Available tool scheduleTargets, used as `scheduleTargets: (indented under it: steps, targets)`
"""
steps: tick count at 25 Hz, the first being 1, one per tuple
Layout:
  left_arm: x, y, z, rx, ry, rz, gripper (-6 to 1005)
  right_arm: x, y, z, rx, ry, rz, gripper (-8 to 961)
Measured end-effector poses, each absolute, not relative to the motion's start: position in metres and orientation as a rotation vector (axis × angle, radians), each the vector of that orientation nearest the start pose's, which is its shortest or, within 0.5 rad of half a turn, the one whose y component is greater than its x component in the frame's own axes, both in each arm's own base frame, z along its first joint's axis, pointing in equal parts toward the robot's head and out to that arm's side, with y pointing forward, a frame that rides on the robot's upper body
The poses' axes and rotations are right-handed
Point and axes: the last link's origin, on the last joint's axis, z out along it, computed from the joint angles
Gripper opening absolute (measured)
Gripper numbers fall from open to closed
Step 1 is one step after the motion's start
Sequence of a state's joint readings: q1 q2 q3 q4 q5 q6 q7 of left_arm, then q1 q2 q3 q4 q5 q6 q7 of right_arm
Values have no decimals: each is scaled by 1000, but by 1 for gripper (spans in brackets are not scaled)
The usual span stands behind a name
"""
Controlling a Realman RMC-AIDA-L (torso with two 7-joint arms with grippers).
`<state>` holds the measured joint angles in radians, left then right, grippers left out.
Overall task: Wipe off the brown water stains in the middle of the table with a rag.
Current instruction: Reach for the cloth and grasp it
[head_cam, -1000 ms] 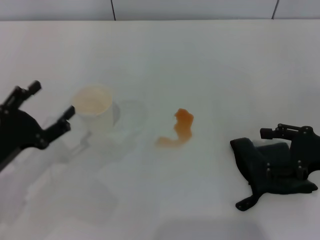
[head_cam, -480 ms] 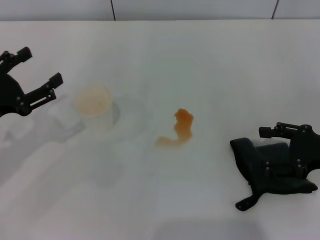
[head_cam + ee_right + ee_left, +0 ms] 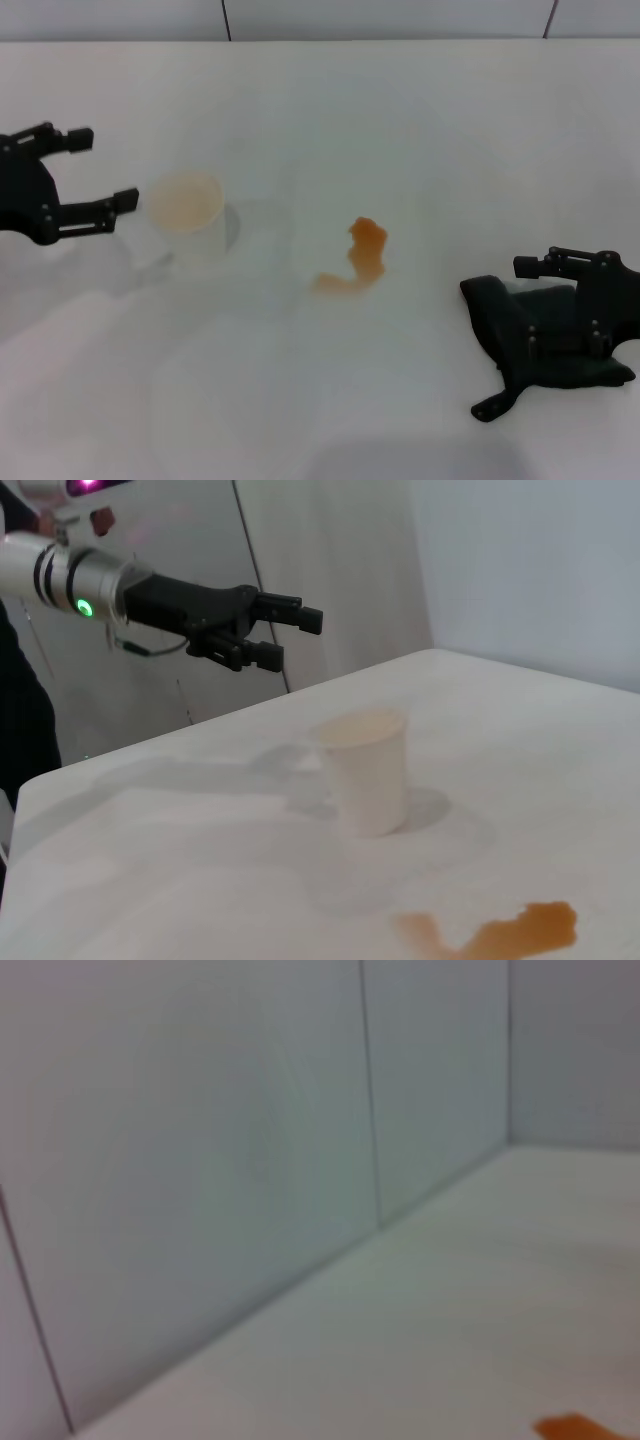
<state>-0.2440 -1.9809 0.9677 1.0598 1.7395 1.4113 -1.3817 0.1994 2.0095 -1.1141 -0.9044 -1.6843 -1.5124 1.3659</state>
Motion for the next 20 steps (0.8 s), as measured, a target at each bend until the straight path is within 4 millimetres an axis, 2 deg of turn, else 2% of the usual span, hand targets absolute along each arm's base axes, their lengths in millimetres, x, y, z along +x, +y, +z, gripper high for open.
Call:
scheduleTargets:
  steps: [6, 11, 20]
  targets:
    - [-269, 311, 89, -2634, -355, -368, 887, 293, 272, 18, -2739, 553, 591, 755]
    - [-267, 307, 99, -2625, -361, -401, 888, 293, 275, 20, -2751, 636, 536, 754]
    - [-266, 303, 98, -2657, -369, -415, 888, 286, 278, 23, -2798, 744, 374, 753]
